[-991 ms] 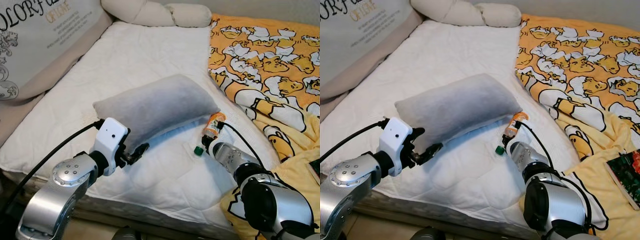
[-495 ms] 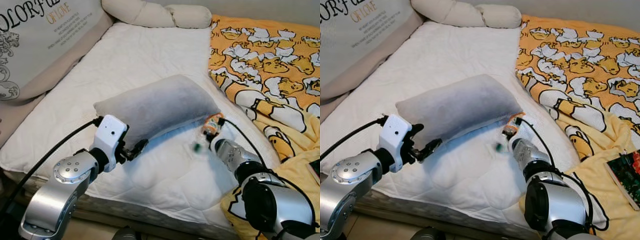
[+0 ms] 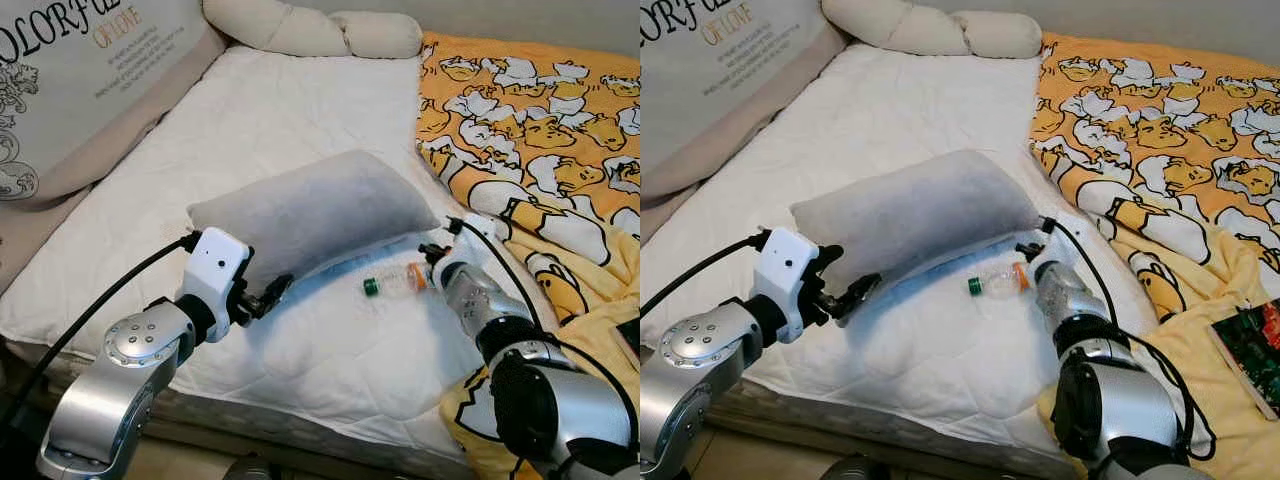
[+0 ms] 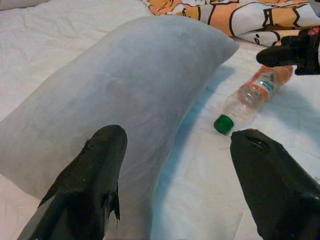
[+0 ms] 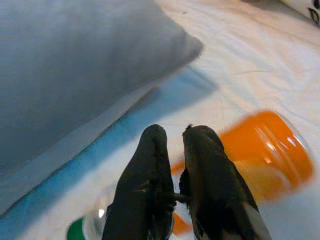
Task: Clean up the room
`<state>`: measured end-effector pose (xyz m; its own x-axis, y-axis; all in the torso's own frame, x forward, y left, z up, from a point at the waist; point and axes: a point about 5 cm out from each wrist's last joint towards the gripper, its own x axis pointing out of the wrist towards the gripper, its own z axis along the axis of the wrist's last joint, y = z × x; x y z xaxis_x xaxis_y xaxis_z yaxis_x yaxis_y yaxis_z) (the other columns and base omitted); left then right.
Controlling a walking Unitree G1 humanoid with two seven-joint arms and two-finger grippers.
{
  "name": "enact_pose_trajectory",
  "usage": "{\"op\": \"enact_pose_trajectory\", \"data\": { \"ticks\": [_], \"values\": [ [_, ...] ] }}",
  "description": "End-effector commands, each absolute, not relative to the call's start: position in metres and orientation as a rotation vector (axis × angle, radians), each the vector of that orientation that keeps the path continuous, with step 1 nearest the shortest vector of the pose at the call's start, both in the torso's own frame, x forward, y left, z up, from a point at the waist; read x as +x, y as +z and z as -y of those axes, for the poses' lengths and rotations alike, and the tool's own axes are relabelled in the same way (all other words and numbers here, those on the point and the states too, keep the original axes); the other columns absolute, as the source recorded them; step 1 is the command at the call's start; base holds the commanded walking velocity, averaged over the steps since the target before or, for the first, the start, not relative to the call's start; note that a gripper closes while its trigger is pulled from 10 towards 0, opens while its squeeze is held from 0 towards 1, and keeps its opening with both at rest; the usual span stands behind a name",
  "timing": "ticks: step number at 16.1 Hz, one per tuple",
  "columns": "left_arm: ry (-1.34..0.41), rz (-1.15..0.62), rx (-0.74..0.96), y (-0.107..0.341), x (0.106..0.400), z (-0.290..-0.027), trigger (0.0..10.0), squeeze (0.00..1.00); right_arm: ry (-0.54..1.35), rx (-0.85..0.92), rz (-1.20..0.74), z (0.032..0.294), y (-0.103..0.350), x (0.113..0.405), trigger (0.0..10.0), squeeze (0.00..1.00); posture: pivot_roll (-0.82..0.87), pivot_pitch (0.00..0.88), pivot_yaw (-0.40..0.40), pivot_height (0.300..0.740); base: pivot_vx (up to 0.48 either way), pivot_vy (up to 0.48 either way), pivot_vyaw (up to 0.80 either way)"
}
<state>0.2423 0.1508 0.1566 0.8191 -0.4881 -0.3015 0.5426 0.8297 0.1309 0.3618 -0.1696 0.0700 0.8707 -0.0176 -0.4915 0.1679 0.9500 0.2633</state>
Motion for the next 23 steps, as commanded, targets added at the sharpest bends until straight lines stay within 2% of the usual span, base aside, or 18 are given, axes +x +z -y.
{"op": "enact_pose_trajectory", "data": {
  "ticks": [1, 5, 13, 15, 17, 19, 20, 23],
  "values": [
    [-0.541, -0.266, 0.224, 0.157, 0.243, -0.155, 10.0, 0.00, -0.061, 0.257, -0.528, 0.166, 0.076, 0.366, 10.0, 1.00, 0.13, 0.000, -0.004, 0.740, 0.000, 0.000, 0.00],
    [-0.538, -0.276, 0.239, 0.157, 0.242, -0.159, 10.0, 0.00, -0.024, 0.130, -0.626, 0.165, 0.077, 0.367, 10.0, 1.00, 0.13, 0.000, -0.008, 0.740, 0.000, 0.000, 0.00],
    [-0.542, -0.288, 0.240, 0.156, 0.239, -0.159, 10.0, 0.00, -0.037, 0.061, -0.665, 0.164, 0.079, 0.368, 10.0, 1.00, 0.13, 0.000, -0.008, 0.740, 0.000, 0.000, 0.00],
    [-0.545, -0.291, 0.240, 0.156, 0.238, -0.158, 10.0, 0.00, 0.038, -0.050, -0.628, 0.168, 0.086, 0.372, 10.0, 1.00, 0.13, 0.000, -0.010, 0.740, 0.000, 0.000, 0.00],
    [-0.548, -0.293, 0.240, 0.156, 0.238, -0.158, 10.0, 0.00, 0.186, -0.236, -0.570, 0.177, 0.100, 0.378, 10.0, 1.00, 0.13, 0.000, -0.016, 0.740, 0.000, 0.000, 0.00],
    [-0.549, -0.294, 0.242, 0.157, 0.237, -0.159, 10.0, 0.00, 0.246, -0.318, -0.561, 0.183, 0.105, 0.379, 10.0, 1.00, 0.13, 0.000, -0.016, 0.740, 0.000, 0.000, 0.00],
    [-0.552, -0.304, 0.247, 0.158, 0.234, -0.161, 10.0, 0.00, 0.379, -0.479, -0.540, 0.185, 0.112, 0.381, 10.0, 1.00, 0.15, 0.009, -0.015, 0.740, 0.000, 0.000, 0.00],
    [-0.563, -0.324, 0.256, 0.160, 0.224, -0.167, 10.0, 0.00, 0.543, -0.734, -0.495, 0.188, 0.120, 0.381, 10.0, 1.00, 0.17, 0.061, -0.014, 0.740, 0.000, 0.000, 0.00]
  ]
}}
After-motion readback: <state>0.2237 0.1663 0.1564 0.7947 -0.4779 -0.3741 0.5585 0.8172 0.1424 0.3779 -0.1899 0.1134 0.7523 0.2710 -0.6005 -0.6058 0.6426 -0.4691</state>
